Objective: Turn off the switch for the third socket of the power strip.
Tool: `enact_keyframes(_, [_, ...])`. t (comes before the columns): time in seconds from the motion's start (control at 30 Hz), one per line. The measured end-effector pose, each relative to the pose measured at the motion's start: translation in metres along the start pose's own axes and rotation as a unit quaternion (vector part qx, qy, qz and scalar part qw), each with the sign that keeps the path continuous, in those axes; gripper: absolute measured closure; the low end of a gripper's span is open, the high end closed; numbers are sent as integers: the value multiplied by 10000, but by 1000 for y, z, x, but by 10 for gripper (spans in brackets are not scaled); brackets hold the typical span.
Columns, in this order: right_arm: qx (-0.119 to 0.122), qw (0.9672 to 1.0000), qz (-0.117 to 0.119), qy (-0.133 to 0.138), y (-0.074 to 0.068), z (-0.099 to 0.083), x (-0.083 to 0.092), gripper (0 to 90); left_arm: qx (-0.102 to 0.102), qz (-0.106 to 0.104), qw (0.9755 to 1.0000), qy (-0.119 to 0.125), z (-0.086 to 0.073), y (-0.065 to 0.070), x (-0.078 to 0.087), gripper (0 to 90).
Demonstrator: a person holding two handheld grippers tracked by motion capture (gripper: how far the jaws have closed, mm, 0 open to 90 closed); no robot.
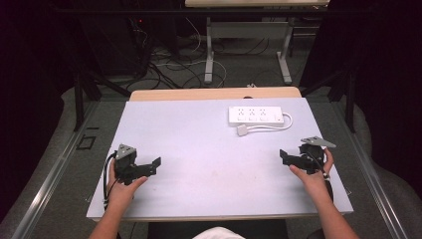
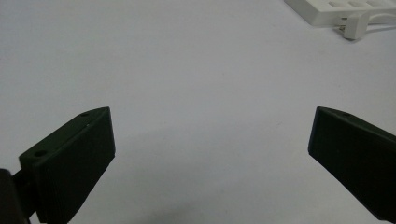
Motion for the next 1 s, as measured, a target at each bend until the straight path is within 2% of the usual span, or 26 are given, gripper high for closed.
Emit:
enact_keyframes(0.13, [97, 9999, 29, -50, -3, 6, -3, 94, 40, 33, 10000, 44, 0, 0, 0, 4])
enact_keyframes(0.37, [67, 9998, 137, -112, -11, 21, -12, 144, 23, 47, 10000, 46, 0, 0, 0, 6])
enact_keyframes(0.6, [155, 9994, 278, -166, -20, 36, -21, 149, 43, 48, 10000, 25, -1, -1, 0, 6])
enact_keyframes(1.0, [90, 9988, 361, -317, -20, 53, -26, 157, 27, 29, 10000, 38, -1, 0, 0, 6])
Point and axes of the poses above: each handheld gripper's, and its own axes: x roughly backward along the jaws, z roughly out of its top, y roughly to its right, the point moved 7 cm from there along -x, roughly forward along the jaws, and after that the axes turned 12 degrees about z, right-handed, at the moved point
